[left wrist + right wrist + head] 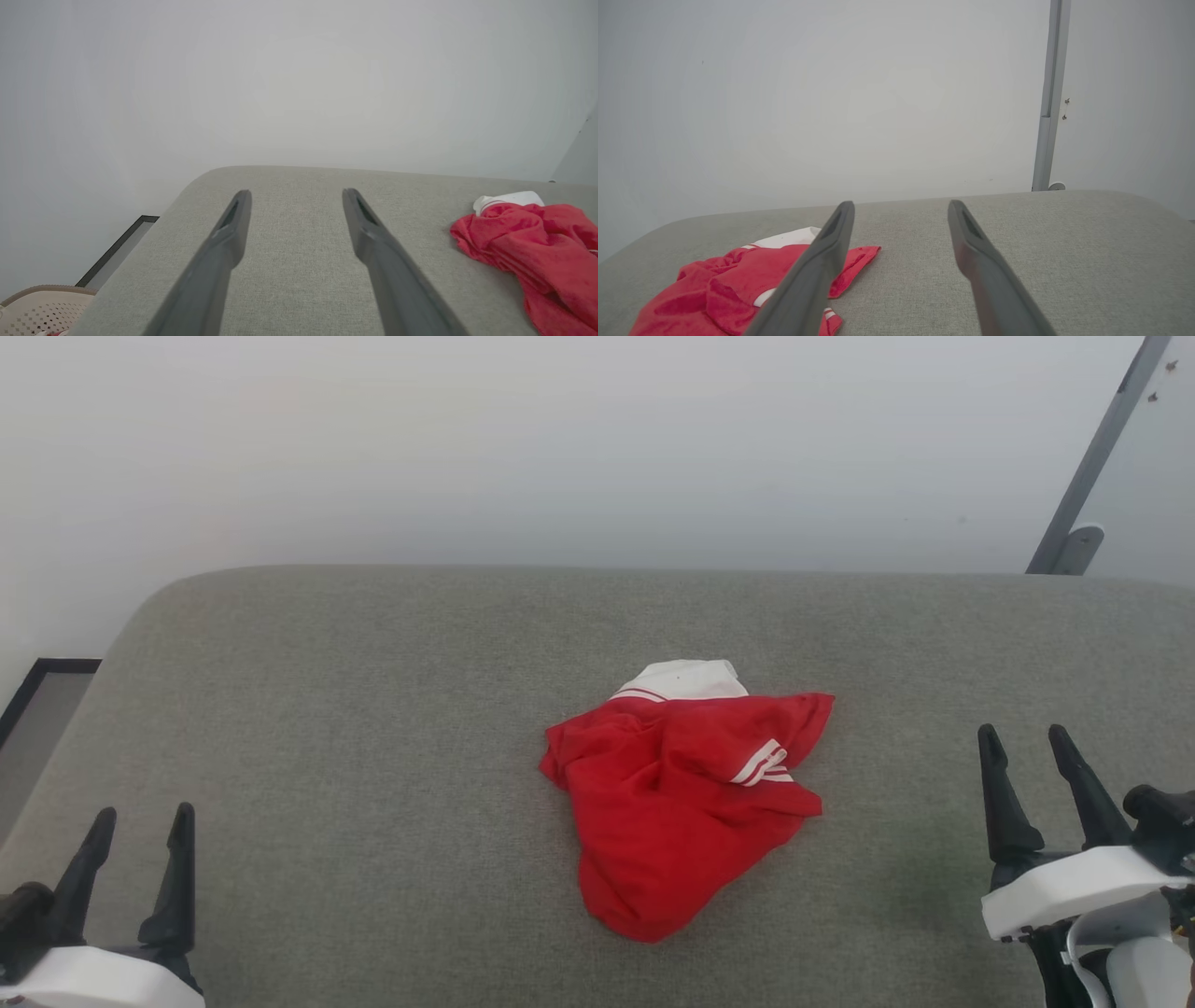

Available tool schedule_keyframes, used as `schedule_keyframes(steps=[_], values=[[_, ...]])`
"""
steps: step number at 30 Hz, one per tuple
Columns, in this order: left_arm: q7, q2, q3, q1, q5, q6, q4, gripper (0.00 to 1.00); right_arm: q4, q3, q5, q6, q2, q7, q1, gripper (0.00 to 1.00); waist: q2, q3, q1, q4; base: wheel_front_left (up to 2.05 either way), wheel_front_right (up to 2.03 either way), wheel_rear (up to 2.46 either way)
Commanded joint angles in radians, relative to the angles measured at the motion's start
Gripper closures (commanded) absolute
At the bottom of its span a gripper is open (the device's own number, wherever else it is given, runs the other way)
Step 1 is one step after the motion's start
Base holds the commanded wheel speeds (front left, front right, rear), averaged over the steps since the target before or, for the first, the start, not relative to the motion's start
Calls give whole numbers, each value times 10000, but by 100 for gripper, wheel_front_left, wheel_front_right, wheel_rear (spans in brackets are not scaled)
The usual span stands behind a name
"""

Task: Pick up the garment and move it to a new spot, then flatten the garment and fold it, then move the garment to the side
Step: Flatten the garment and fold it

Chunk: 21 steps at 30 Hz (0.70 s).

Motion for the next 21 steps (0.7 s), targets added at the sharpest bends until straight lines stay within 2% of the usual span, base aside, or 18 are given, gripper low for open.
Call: schedule_keyframes(steps=[1,4,11,21], values=[[-48,17,-24,-92,25,-91,55,0,-68,9,-34,-3,18,2,92,0,-1,12,0,-21,0,0,0],[167,57,-215,-414,1,-259,0,0,-106,66,-55,-3,17,55,29,0,-1,73,0,-126,0,0,0],[1459,344,-974,-1747,15,-778,-310,0,-204,307,-44,-3,29,122,-264,0,-1,351,0,-647,0,0,0],[3305,536,-2044,-4323,-122,-1438,-240,0,-330,970,16,-3,185,-13,-982,0,-1,1451,0,-2158,0,0,0]])
